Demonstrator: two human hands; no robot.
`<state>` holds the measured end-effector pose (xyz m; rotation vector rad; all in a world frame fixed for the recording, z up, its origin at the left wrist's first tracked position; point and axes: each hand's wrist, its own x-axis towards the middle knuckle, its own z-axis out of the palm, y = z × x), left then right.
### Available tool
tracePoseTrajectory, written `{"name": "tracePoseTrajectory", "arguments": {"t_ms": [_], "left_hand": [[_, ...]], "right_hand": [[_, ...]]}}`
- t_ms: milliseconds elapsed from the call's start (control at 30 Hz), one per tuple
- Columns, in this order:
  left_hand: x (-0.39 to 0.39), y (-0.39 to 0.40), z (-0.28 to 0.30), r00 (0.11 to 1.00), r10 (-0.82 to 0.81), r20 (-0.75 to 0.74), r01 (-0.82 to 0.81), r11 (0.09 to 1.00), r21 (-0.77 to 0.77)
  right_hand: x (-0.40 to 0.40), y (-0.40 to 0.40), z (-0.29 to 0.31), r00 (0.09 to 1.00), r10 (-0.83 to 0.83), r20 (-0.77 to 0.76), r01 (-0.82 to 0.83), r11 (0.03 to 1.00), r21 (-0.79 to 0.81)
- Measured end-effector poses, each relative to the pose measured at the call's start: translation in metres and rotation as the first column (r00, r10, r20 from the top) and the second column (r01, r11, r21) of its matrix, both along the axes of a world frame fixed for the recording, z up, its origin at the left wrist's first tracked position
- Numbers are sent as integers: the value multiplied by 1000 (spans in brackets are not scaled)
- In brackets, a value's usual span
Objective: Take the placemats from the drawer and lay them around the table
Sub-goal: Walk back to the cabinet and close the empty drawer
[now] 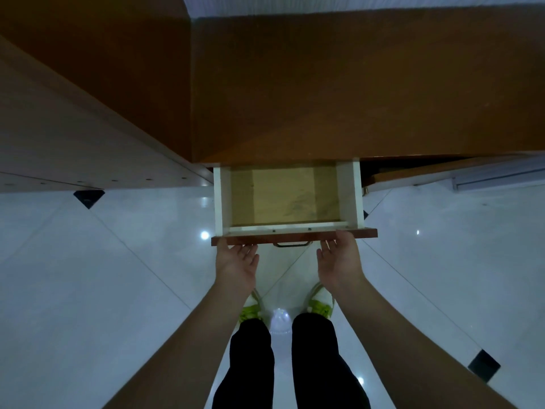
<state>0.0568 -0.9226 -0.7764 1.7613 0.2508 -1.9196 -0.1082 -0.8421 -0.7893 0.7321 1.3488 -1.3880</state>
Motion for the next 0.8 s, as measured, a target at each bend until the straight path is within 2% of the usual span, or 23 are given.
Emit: {"name": "tracePoseTrajectory", "arguments": {"t_ms": [233, 467, 800], "left_hand": [[-8, -39, -11, 995, 21, -94, -31, 994, -101], [-22, -88, -12, 987, 0, -158, -26, 986, -162], [-37, -133, -18, 947, 97, -306, -164, 966, -202]], "right_hand": [[-23, -40, -5, 1000, 16, -24, -20, 987, -157], [-47, -81, 1, 999, -34, 29, 39, 977, -210], [-72, -120, -2, 996, -36, 80, 60, 948, -313]]}}
